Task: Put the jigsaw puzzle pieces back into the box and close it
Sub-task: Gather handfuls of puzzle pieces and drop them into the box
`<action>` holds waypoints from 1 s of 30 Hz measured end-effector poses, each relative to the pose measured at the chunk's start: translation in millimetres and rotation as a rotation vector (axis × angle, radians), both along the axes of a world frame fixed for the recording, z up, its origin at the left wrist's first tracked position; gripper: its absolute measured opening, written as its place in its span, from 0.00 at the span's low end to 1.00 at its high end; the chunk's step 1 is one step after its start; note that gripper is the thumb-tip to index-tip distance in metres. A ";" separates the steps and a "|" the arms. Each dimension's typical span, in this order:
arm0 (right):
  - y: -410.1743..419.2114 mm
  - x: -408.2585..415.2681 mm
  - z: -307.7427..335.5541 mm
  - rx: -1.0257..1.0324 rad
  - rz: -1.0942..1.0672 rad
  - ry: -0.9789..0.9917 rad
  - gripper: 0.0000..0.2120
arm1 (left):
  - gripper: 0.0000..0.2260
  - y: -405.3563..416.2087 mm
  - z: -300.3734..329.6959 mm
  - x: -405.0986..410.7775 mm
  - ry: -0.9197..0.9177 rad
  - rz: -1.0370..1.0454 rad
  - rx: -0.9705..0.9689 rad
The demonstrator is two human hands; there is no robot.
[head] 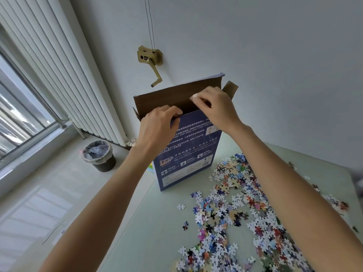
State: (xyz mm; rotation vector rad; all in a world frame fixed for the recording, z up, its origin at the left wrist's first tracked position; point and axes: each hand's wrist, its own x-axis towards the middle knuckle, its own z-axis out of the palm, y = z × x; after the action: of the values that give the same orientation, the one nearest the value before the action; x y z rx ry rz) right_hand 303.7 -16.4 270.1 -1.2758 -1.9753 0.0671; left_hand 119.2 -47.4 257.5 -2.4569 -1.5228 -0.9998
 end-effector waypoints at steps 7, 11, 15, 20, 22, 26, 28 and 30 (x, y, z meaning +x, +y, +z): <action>-110.3 33.8 -81.1 -0.039 -0.119 0.068 0.09 | 0.10 -46.6 -31.2 16.0 0.007 -0.145 0.275; -181.4 52.5 -155.1 -0.369 -0.207 0.050 0.10 | 0.08 -86.9 -91.3 27.3 -0.045 -0.316 0.017; -248.0 68.9 -213.3 -0.785 -0.323 -0.016 0.17 | 0.15 -121.0 -163.9 39.5 0.054 -0.290 -0.518; -311.9 73.8 -265.8 -1.066 -0.355 -0.110 0.32 | 0.41 -160.8 -232.2 47.4 0.388 -0.137 -1.071; -321.3 65.1 -281.2 -1.110 -0.357 -0.254 0.42 | 0.48 -174.6 -246.7 43.4 0.510 -0.116 -1.167; -327.7 39.1 -296.6 -1.107 -0.415 -0.413 0.52 | 0.55 -207.8 -264.7 28.3 0.622 -0.060 -1.177; -327.5 24.7 -301.7 -1.053 -0.403 -0.345 0.49 | 0.56 -225.6 -269.8 17.0 0.633 0.001 -1.158; -328.0 13.5 -306.8 -1.001 -0.370 -0.265 0.45 | 0.56 -244.6 -275.0 5.5 0.605 0.065 -1.144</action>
State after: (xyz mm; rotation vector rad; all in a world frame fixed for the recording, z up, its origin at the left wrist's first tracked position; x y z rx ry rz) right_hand 317.2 -344.4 -36.7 -2.3594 -1.9161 0.8201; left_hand 124.7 -292.0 -17.5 -2.7713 -2.1864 0.8694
